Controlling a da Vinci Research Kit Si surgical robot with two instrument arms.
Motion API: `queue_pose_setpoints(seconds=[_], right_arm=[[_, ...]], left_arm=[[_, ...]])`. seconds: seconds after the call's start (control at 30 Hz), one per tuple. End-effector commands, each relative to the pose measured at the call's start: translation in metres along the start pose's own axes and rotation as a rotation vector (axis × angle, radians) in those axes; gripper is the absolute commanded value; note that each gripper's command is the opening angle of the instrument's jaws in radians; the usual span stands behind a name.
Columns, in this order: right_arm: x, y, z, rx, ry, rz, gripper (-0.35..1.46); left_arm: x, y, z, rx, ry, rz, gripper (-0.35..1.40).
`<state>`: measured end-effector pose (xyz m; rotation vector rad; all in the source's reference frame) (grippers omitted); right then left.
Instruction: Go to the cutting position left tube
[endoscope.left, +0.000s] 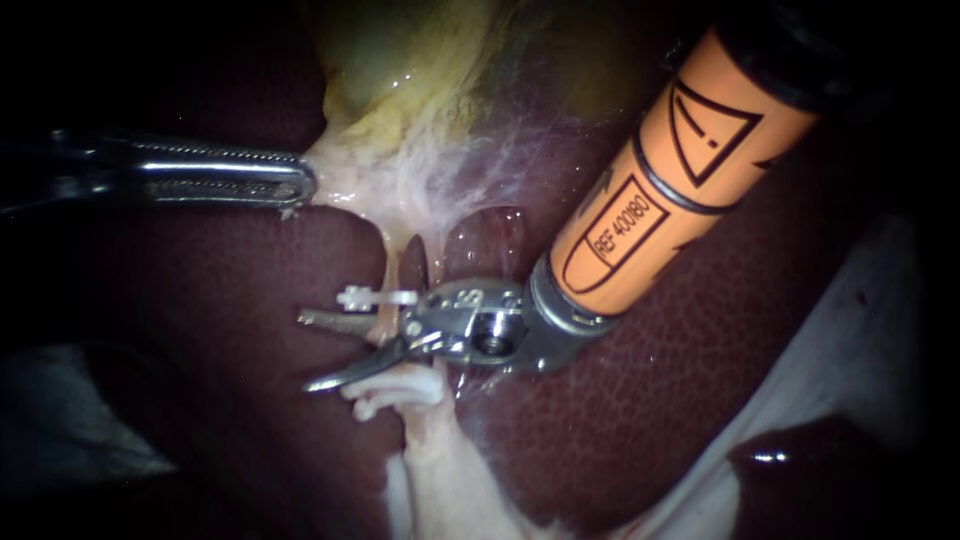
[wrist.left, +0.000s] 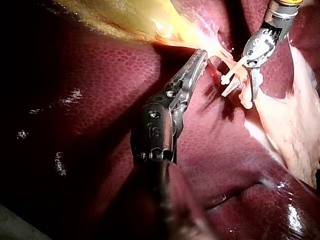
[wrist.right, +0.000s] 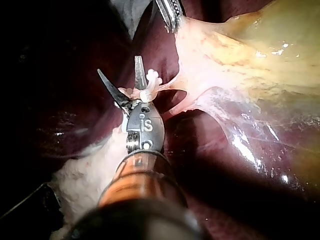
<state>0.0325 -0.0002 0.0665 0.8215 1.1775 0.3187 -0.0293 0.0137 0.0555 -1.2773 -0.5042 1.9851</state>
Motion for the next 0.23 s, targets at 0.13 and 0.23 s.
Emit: queue_pose_setpoints(seconds=[0.13, 0.23], right_arm=[[-0.0001, 0.0, -0.0001, 0.002, -0.001, 0.006, 1.32], [-0.0004, 0.0001, -0.0001, 0.001, 0.001, 0.046, 1.3]], left_arm=[[0.0, 0.0, 0.0, 0.0, 0.0, 0.0, -0.35], [0.0, 0.0, 0.0, -0.001, 0.0, 0.0, -0.35]])
